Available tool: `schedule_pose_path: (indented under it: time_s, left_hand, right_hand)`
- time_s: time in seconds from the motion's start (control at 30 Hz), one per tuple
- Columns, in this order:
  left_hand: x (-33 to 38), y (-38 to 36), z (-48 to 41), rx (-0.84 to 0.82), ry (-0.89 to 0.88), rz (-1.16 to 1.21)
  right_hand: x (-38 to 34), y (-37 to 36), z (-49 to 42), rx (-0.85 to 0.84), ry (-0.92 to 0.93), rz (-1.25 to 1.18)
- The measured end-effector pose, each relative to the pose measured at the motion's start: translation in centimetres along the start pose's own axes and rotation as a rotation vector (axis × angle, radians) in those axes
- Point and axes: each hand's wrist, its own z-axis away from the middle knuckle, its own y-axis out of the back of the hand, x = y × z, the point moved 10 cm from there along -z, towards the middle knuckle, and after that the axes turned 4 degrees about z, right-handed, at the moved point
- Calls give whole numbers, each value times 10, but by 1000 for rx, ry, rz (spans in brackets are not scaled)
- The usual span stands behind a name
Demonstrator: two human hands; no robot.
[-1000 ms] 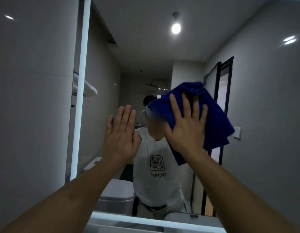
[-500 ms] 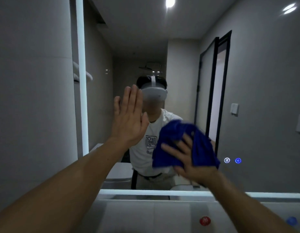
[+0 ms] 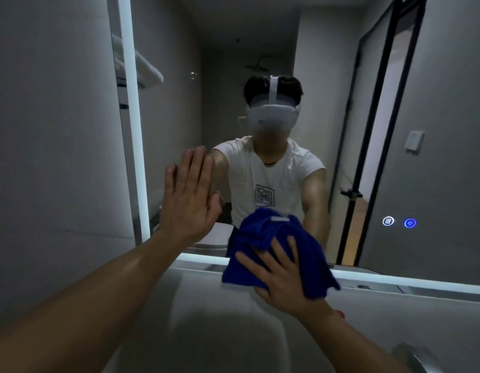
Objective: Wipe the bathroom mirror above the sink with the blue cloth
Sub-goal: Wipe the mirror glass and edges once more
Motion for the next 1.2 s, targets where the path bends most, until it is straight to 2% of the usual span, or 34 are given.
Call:
schedule_pose_path:
  time_s: [0.03, 0.13, 0.17, 0.2, 0.27, 0.37, 0.43, 0.5, 0.6, 0.7, 0.77, 0.83, 0.9, 1.0, 1.1, 1.2]
  left_hand:
    - [0, 1, 0, -5, 1, 1]
    - [2, 8, 1, -16, -5, 3]
    - [2, 9, 1, -24, -14, -2]
    - [2, 10, 1, -36, -19, -6]
    - [3, 12, 1, -57, -12, -8]
    - [4, 17, 1, -68, 14, 13]
    - [3, 24, 0, -69, 12, 40]
    - [2, 32, -2, -60, -20, 54]
    - [-5, 40, -13, -37, -43, 29]
    - [-19, 45, -41, -24, 9, -51]
    - [-28, 52, -64, -13, 32, -87]
    - [-37, 62, -85, 3, 43, -80]
    - [-46, 69, -101, 27, 58, -59]
    - [-59, 67, -111, 48, 82, -57]
    - [-59, 63, -110, 80, 73, -41]
    - [-60, 61, -111, 83, 69, -28]
  right_hand:
    - [-5, -2, 7, -27, 89, 35]
    - [-7, 18, 22, 24, 223, -479]
    - [-4, 15, 20, 10, 293, -403]
    - [11, 10, 12, -13, 269, -310]
    - [64, 24, -26, 41, 109, -297]
    - [141, 60, -95, 129, -225, -176]
    - [160, 70, -119, 129, -365, -107]
    - [145, 63, -122, 110, -434, -92]
    - [74, 37, -93, 90, -287, -101]
    - [0, 5, -40, 0, -77, -241]
    - [-28, -11, -11, -66, 32, -444]
    - [-23, -13, -5, -124, 131, -448]
    - [9, 3, -20, -43, 182, -433]
    - [97, 49, -77, 119, 75, -297]
    - [178, 82, -147, 141, -220, -136]
    - [187, 89, -174, 117, -495, -71]
